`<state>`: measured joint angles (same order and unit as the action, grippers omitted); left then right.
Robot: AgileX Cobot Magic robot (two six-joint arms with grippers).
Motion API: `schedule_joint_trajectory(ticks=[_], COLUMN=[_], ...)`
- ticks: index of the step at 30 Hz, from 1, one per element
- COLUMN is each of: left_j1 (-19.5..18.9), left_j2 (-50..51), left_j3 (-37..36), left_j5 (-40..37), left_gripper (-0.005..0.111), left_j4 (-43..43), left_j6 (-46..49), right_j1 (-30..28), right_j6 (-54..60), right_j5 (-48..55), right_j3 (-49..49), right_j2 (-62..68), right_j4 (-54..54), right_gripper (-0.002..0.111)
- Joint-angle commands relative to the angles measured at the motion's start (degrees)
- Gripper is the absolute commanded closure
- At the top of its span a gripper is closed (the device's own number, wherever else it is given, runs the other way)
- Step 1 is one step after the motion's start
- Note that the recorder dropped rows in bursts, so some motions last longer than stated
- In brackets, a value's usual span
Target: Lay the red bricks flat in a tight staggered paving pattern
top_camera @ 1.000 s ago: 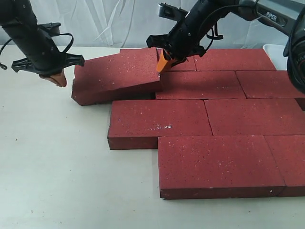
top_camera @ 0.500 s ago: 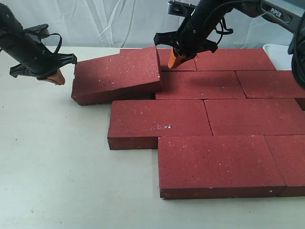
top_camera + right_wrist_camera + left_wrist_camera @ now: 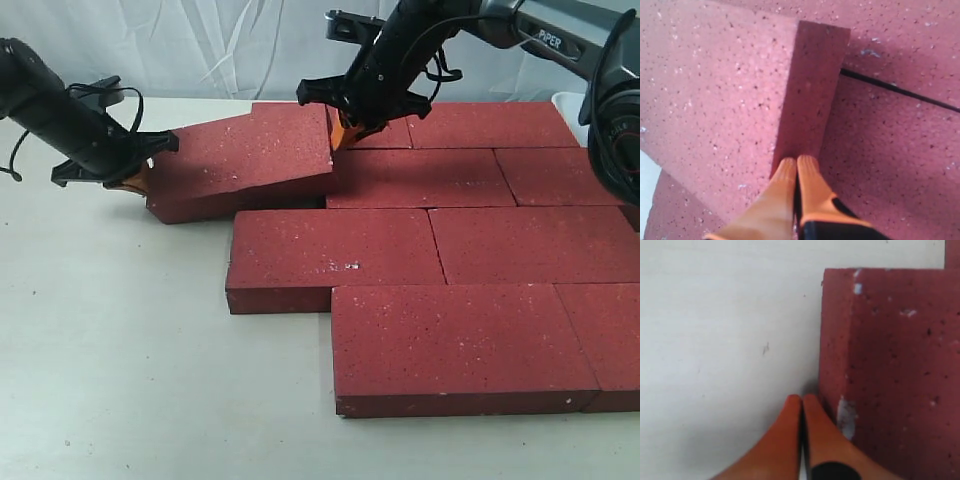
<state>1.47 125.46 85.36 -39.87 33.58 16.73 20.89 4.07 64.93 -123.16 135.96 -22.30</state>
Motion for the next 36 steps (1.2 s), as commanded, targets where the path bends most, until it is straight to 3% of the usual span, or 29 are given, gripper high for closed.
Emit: schedule_joint_trajectory(ticks=[1, 11, 22, 36], left_j1=[-1.49, -4.76, -4.92, -4.92], left_j2=[-0.06, -1.83, -1.81, -1.81], left_j3=[-0.28, -0.28, -0.28, -0.28], left_j5=[-3.34, -6.18, -6.17, -5.28], left_gripper=[0.107, 0.107, 0.107, 0.107], left_j4=[-1.12, -1.30, -2.71, -4.92], left_j6=[0.20, 0.20, 0.20, 0.20], right_j1=[0.95, 3.96, 4.20, 4.08], right_j6=[0.19, 0.29, 0.05, -5.68], right_j5=[1.62, -0.19, -1.44, -4.34], right_j3=[0.09, 0.09, 0.09, 0.09], right_j2=[0.20, 0.29, 2.55, 2.43], right_j4=[-1.75, -2.12, -1.56, 11.33], right_gripper=[0.109, 0.109, 0.109, 0.109])
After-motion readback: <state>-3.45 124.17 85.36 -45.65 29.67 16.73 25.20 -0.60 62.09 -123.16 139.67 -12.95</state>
